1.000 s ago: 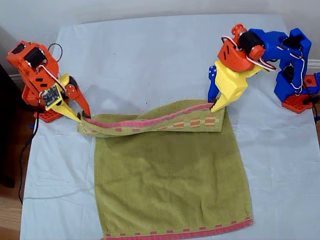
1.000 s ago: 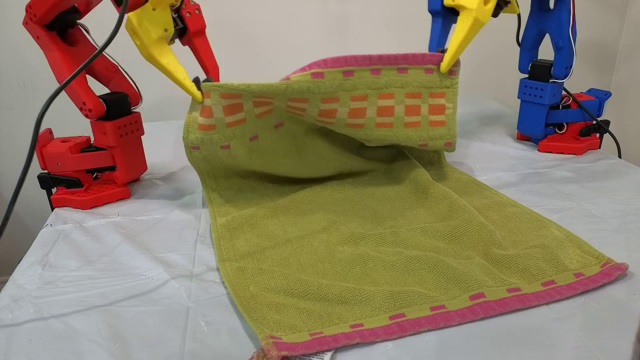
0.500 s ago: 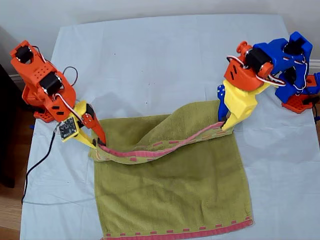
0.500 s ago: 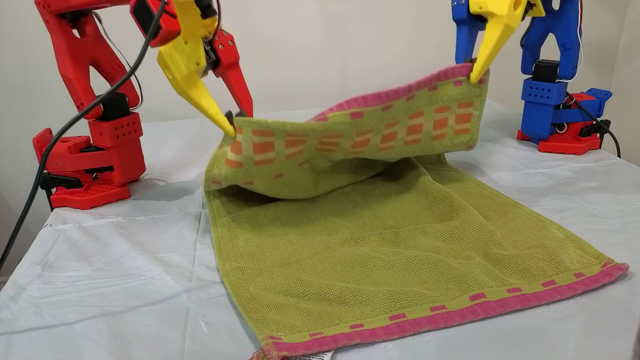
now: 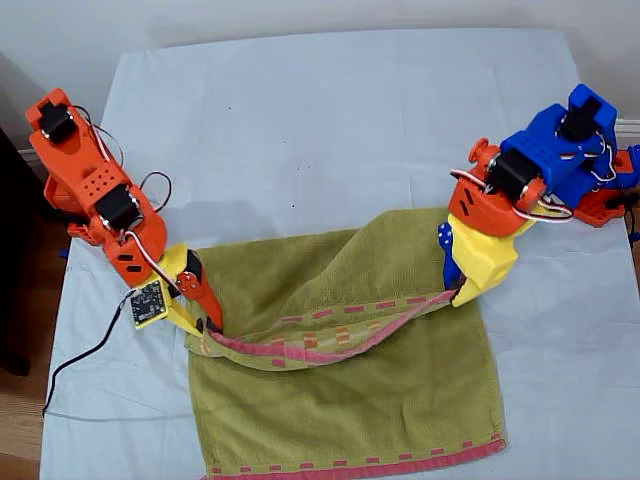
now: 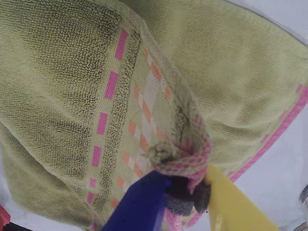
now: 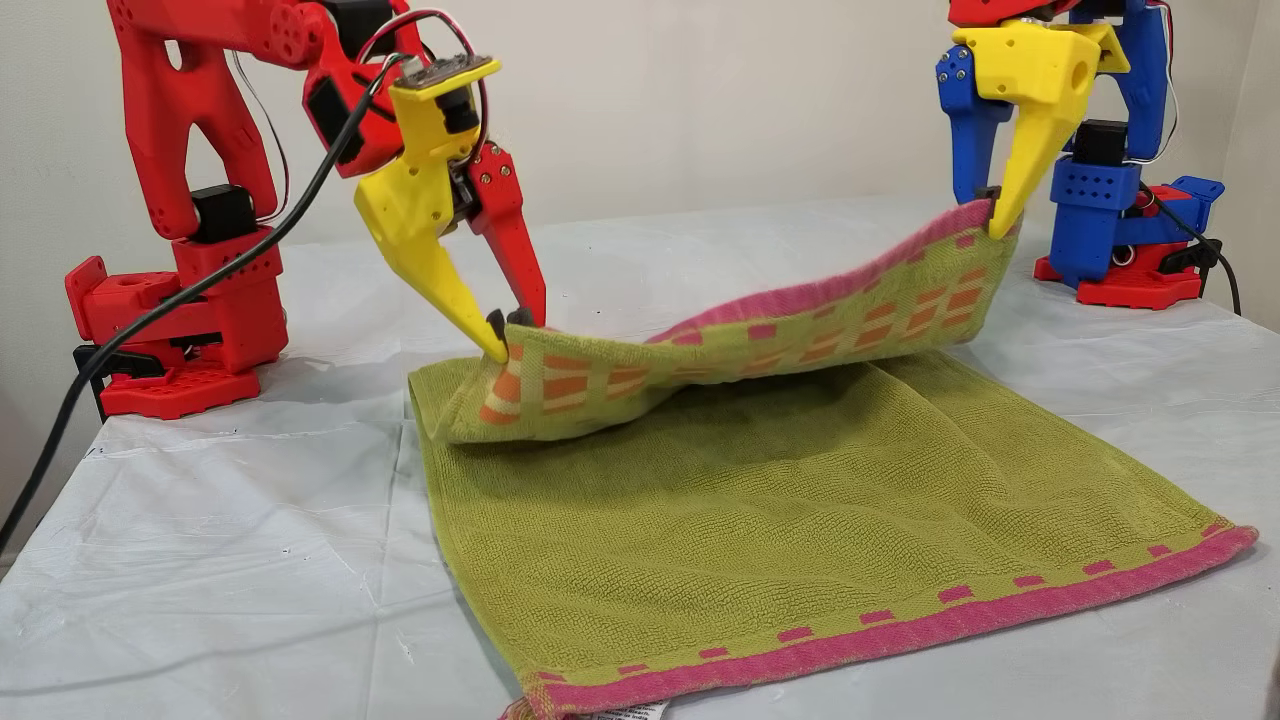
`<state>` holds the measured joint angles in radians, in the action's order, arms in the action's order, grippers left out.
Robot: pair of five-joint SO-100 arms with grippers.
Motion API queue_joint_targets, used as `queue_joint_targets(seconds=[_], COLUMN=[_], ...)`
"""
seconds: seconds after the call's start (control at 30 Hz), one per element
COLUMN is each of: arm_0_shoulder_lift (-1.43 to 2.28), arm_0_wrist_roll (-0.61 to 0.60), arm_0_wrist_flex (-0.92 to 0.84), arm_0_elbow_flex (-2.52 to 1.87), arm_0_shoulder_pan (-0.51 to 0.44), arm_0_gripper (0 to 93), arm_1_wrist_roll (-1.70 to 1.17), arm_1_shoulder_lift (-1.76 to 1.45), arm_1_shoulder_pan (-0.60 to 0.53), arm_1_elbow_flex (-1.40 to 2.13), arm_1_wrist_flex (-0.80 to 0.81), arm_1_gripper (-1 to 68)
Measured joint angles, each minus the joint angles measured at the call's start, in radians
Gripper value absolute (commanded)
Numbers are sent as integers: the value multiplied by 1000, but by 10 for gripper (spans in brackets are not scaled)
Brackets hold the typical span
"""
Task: Fold the towel.
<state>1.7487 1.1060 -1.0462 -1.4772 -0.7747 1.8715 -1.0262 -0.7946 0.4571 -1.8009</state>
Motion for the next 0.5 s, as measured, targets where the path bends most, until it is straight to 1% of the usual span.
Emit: queue_joint_targets(seconds=[0.2,0.5], arm_0_shoulder_lift=[-64,-176], arm_0_wrist_roll=[11,34], arm_0_wrist_flex=[31,43], arm_0_elbow_flex=[92,193], arm_0_shoulder_pan=[-55,-87], arm_0_gripper=[1,1], arm_1_wrist_roll=[43,94], arm_1_shoulder_lift=[69,176], arm_1_shoulder_pan=[-38,-81], arm_1_elbow_flex=[-101,-221], arm_1_wrist_flex=[0,0], arm_1_gripper=[1,1])
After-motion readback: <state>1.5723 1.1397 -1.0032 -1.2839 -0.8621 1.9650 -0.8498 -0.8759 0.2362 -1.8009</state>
